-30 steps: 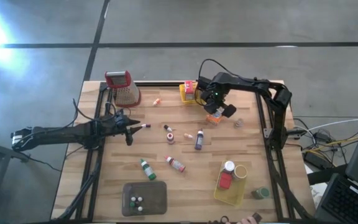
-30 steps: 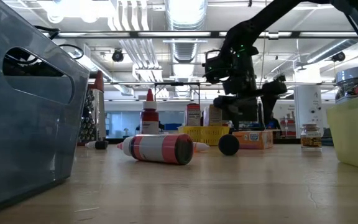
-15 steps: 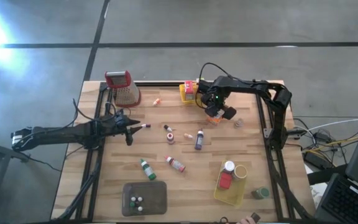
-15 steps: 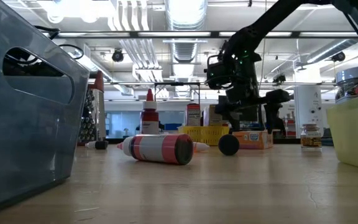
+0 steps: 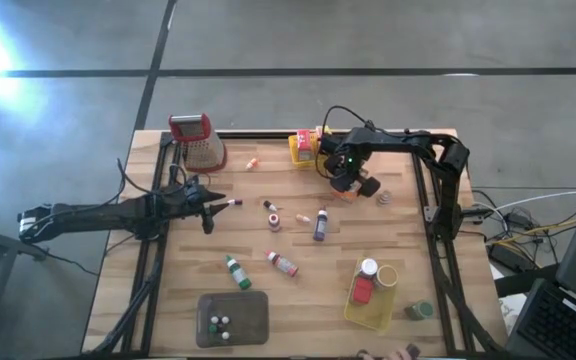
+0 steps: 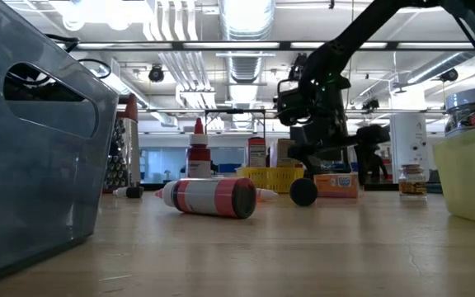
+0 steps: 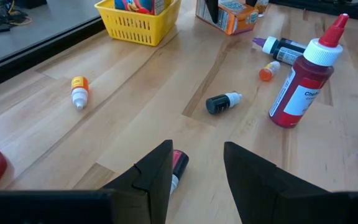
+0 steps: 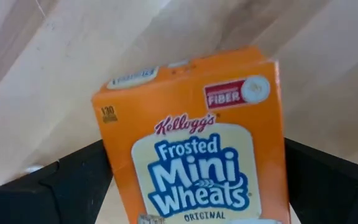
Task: Pick & Place Kitchen Items
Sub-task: Put the orange cereal box into the top yellow bin
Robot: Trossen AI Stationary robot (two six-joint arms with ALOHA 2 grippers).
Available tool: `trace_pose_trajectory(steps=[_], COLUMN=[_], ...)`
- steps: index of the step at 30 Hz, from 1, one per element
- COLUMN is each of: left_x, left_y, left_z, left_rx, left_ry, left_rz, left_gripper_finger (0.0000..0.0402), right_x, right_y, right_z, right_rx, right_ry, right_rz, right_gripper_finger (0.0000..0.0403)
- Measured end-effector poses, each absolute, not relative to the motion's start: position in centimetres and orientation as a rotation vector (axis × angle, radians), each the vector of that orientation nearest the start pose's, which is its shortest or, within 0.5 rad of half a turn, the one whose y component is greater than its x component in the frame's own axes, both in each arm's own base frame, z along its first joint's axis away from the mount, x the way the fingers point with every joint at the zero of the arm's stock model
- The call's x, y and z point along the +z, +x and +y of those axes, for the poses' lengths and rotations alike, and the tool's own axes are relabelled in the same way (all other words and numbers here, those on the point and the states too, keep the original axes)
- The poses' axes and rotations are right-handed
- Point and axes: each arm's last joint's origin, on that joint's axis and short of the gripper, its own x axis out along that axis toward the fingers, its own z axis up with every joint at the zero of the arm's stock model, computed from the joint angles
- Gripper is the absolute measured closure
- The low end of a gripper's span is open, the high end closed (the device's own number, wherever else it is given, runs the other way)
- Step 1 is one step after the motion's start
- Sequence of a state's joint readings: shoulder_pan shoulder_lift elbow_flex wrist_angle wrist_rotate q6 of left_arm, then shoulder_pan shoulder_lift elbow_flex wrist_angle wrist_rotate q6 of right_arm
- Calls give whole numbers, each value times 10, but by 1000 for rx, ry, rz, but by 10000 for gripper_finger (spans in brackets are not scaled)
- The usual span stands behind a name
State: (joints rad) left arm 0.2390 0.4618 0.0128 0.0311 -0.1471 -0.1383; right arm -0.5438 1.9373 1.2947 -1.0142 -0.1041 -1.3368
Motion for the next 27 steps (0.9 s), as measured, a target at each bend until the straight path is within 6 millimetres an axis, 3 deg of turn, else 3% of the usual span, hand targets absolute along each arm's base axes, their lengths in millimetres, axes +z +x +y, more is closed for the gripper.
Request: trace_pose_trajectory(steps=[27], left_x=[130], left_y=[114], left_z=[32], left_rx=[409], left_ry=[-154], left_rz=[393], left_gripper_finger=[252], right_x=[153], right_y=[278], right_z=[-205], right_rx=[542], right_ry=[-695], right_rz=[1640], right_gripper_finger=[3])
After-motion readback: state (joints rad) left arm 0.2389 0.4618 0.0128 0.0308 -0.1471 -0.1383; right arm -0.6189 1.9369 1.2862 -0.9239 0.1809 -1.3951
